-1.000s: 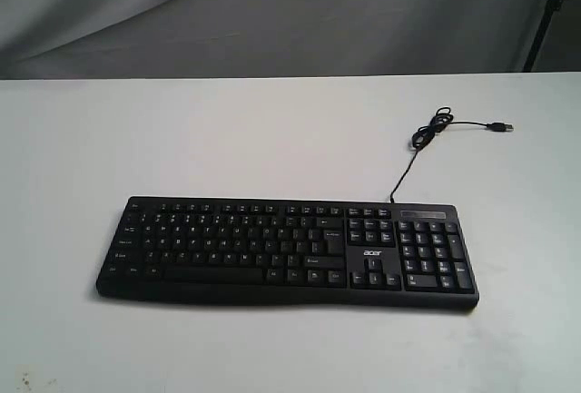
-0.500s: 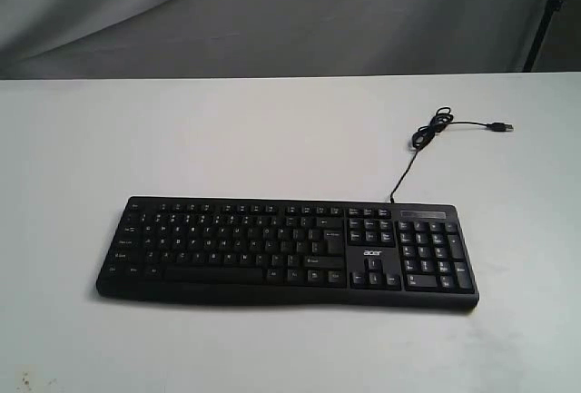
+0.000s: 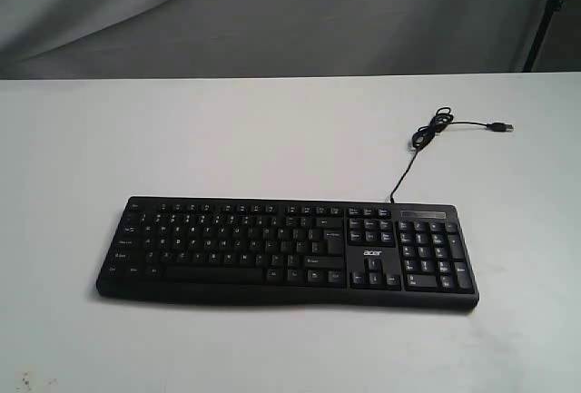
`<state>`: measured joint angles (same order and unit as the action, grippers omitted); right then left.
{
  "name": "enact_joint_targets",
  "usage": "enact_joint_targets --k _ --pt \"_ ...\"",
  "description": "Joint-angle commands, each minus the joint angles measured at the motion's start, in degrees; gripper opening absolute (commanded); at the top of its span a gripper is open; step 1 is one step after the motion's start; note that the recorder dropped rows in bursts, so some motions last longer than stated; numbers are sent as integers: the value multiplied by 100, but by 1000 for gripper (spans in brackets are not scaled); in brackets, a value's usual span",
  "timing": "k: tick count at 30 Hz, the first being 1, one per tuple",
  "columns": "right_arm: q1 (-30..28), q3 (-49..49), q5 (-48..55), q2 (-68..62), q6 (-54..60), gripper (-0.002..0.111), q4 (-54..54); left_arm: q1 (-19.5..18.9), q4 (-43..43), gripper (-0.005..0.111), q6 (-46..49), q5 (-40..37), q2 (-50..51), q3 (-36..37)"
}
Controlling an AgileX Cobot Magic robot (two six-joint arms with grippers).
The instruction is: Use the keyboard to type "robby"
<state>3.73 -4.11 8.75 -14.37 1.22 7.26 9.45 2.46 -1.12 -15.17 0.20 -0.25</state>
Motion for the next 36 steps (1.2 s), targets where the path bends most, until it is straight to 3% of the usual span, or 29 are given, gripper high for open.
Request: enact_joint_targets --k 1,18,36 --pt "-43 28 204 21 0 0 -660 36 27 0 -16 31 -20 25" --pt "-54 411 567 1424 -122 0 -726 36 27 0 -16 31 -20 25" --pt "-54 411 1037 1437 -294 0 -726 36 27 0 -16 31 -20 25"
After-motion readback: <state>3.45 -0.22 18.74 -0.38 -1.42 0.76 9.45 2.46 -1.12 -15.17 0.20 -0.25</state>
